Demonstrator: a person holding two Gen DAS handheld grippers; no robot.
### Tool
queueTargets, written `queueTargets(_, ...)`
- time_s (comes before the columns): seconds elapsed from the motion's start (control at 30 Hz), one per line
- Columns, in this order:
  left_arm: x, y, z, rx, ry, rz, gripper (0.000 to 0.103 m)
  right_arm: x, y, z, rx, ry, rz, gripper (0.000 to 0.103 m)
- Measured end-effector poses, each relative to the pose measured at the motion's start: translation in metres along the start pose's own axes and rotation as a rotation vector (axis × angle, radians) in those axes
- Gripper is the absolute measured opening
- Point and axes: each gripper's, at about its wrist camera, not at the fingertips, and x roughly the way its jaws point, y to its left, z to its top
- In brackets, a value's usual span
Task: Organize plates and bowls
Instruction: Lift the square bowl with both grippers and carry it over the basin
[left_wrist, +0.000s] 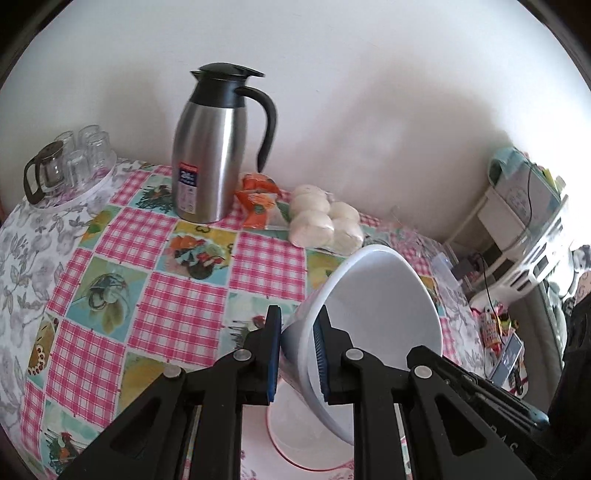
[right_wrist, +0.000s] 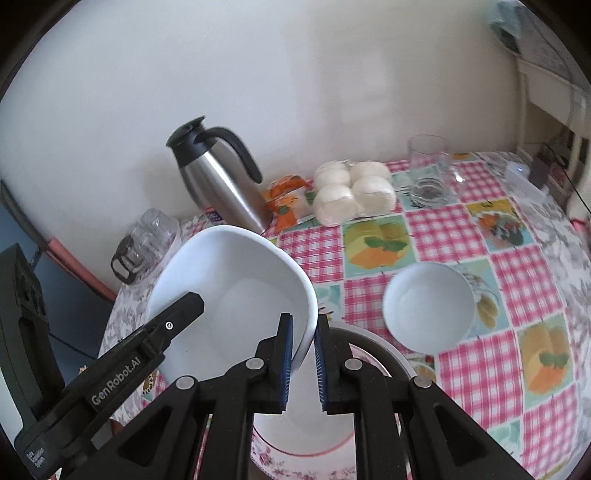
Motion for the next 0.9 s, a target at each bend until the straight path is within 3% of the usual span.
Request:
queueTargets(0.37, -0.002, -0.028, -0.014, 0.075, 0.021, 0.015, 0.018, -0.023, -0.025, -0.017, 0.049, -0.029, 0.003, 0.014)
queueTargets(0.9, 0.006, -0.017, -0.031, 0.062, 0.098, 0.074, 0.019, 0.002, -0.035, -0.054, 0.101, 0.088, 0.050, 0.015)
